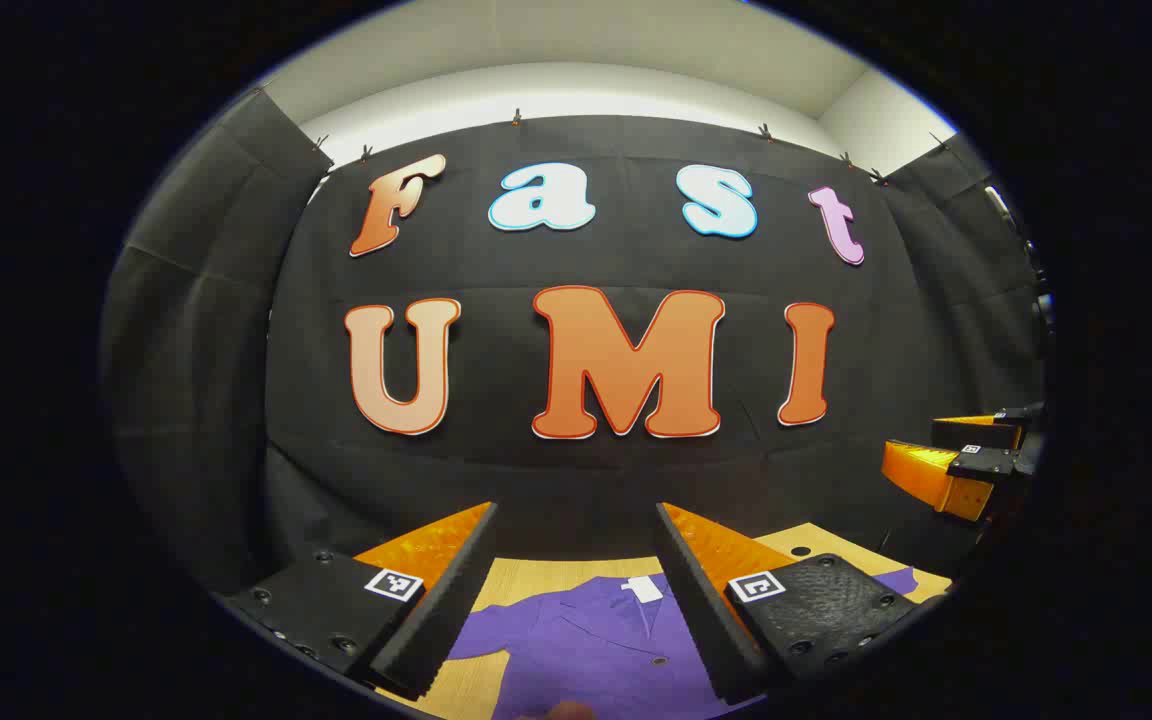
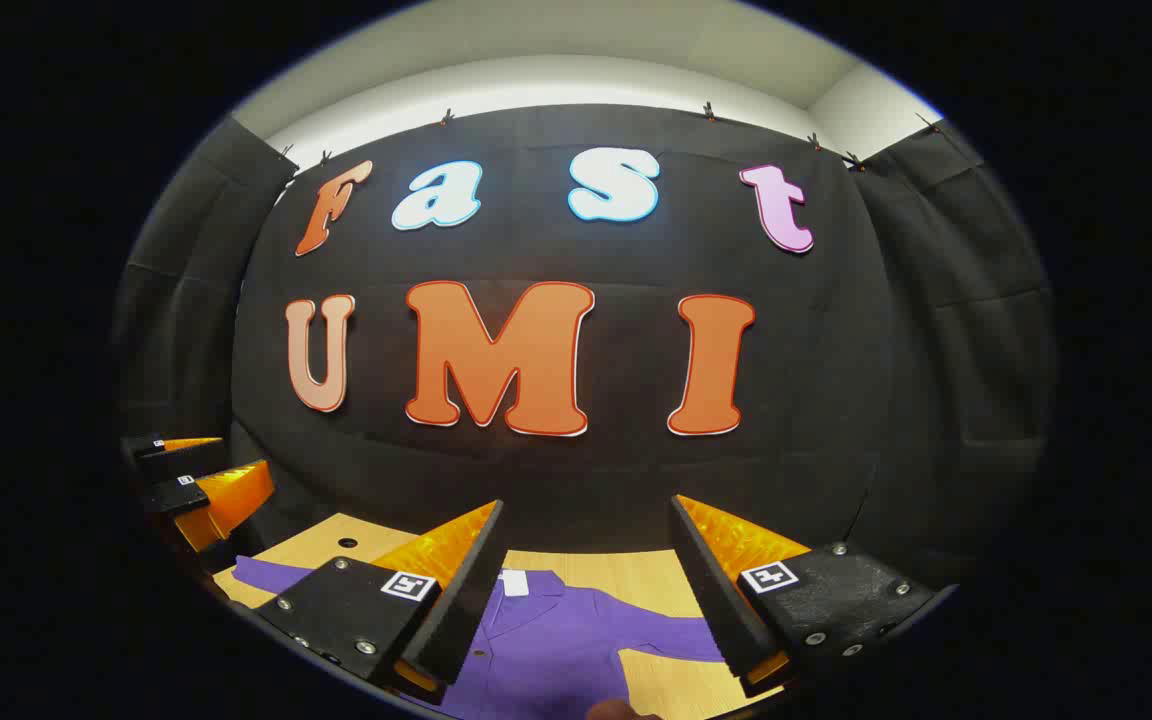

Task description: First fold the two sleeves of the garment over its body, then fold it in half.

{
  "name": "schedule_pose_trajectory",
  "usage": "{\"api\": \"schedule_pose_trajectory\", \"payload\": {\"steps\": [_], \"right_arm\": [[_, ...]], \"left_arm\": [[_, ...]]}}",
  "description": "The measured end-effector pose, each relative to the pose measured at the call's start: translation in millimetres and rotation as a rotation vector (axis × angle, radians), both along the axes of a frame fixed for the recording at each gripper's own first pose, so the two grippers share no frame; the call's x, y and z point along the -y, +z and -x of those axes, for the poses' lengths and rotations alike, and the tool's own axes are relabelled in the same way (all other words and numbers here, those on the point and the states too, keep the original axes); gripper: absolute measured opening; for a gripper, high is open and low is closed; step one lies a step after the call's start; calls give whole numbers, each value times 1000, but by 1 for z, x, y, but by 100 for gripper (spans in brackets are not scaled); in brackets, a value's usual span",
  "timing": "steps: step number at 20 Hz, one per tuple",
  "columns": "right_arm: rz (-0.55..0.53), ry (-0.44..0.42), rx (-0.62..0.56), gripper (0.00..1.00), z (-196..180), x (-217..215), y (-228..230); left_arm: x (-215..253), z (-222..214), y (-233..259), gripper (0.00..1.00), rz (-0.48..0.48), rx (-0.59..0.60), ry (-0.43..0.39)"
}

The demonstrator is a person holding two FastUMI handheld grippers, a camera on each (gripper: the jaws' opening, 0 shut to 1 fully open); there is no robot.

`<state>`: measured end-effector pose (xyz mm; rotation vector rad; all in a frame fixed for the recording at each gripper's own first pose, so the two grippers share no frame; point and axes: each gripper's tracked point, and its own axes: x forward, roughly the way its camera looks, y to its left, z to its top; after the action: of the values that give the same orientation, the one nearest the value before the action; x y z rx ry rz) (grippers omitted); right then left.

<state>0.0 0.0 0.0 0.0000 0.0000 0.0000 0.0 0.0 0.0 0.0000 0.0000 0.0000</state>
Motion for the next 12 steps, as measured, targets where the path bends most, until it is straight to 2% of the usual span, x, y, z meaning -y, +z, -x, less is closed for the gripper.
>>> {"api": "schedule_pose_trajectory", "payload": {"steps": [12], "right_arm": [[-4,-33,-34,95,0,17,-11]], "left_arm": [[13,0,-3,95,8,4,-14]]}}
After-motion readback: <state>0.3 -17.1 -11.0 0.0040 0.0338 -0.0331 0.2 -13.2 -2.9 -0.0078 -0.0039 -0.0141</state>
